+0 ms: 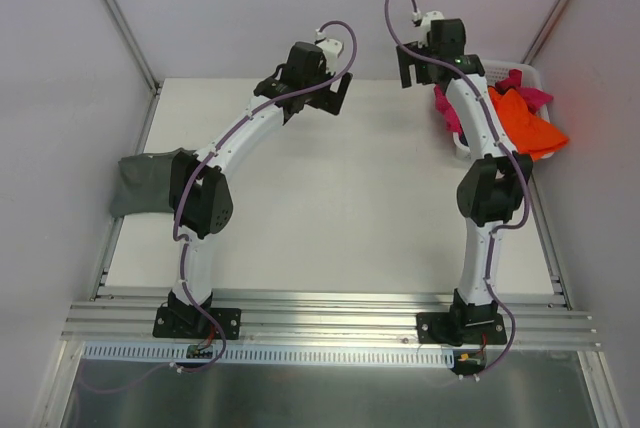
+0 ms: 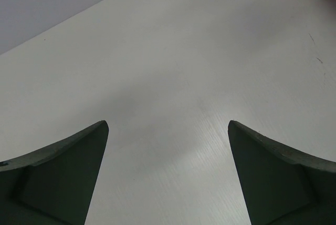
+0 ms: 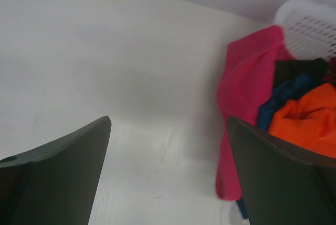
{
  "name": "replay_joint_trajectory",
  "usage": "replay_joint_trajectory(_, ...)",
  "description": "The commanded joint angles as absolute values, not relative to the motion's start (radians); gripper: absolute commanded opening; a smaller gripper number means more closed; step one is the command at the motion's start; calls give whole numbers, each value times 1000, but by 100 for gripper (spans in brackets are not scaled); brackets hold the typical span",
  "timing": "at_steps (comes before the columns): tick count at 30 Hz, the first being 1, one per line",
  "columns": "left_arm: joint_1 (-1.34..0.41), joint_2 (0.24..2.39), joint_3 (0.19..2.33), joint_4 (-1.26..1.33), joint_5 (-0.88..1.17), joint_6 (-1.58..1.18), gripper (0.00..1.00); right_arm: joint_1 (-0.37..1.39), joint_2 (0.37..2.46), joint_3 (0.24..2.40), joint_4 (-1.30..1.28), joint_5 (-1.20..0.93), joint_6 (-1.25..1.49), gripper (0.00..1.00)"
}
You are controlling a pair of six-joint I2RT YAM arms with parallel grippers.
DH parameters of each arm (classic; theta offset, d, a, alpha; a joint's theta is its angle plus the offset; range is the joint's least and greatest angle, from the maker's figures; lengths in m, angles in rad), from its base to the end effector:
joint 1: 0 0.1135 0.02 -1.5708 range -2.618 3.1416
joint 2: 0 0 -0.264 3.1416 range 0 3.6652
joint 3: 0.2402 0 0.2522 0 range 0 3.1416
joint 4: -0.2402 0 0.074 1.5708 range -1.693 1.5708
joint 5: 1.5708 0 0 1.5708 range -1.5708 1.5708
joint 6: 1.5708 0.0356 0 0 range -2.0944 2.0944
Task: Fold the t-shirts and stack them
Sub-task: Grab crumpled tshirt from bin with the right arm
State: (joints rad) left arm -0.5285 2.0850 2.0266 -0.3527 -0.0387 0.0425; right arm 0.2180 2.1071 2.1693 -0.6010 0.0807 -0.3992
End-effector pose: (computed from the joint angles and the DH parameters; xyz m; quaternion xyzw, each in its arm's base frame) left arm 0.4310 -0.2501 0.3452 0.2254 0.8055 -0.1161 0.5356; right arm 0.4787 0.1031 0.3594 -0.2450 0.8341 -0.0796 0.4878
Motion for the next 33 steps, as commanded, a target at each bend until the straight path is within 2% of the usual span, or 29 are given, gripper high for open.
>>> replay_joint_trajectory(1, -528, 2056, 2020, -348, -11, 55, 99, 130, 2178, 2316, -511, 116, -514, 97)
replay_joint_trajectory(5, -528, 2051, 2016, -360, -8, 78, 99, 80, 2218, 2260, -370, 224, -645, 98)
replay_joint_trajectory(9, -526, 2052, 2022, -383, -53, 121, 99, 19, 2253, 2232, -386, 360, -623, 98)
replay_joint_trajectory(15, -525, 2048, 2010, -437, -94, 143, 99, -61, 2247, 2117, -436, 408, -589, 99)
replay_joint_trajectory(21, -523, 2037, 2006, -446, -58, 163, 99, -115, 2249, 2036, -466, 403, -565, 93)
replay_joint_trajectory(23, -523, 2043, 2019, -448, -58, 160, 99, -126, 2250, 2036, -477, 381, -560, 75)
replay_joint_trajectory(24, -523, 2045, 2022, -448, -58, 155, 99, -127, 2249, 2040, -482, 377, -554, 60)
replay_joint_trajectory(25, -523, 2046, 2026, -446, -55, 152, 99, -129, 2246, 2043, -486, 376, -536, 24)
replay_joint_trajectory(27, -522, 2049, 2028, -449, -55, 153, 99, -124, 2218, 2058, -495, 364, -516, 2)
replay_joint_trajectory(33, -520, 2060, 2014, -459, -78, 141, 99, -28, 2093, 2077, -502, 321, -523, 1)
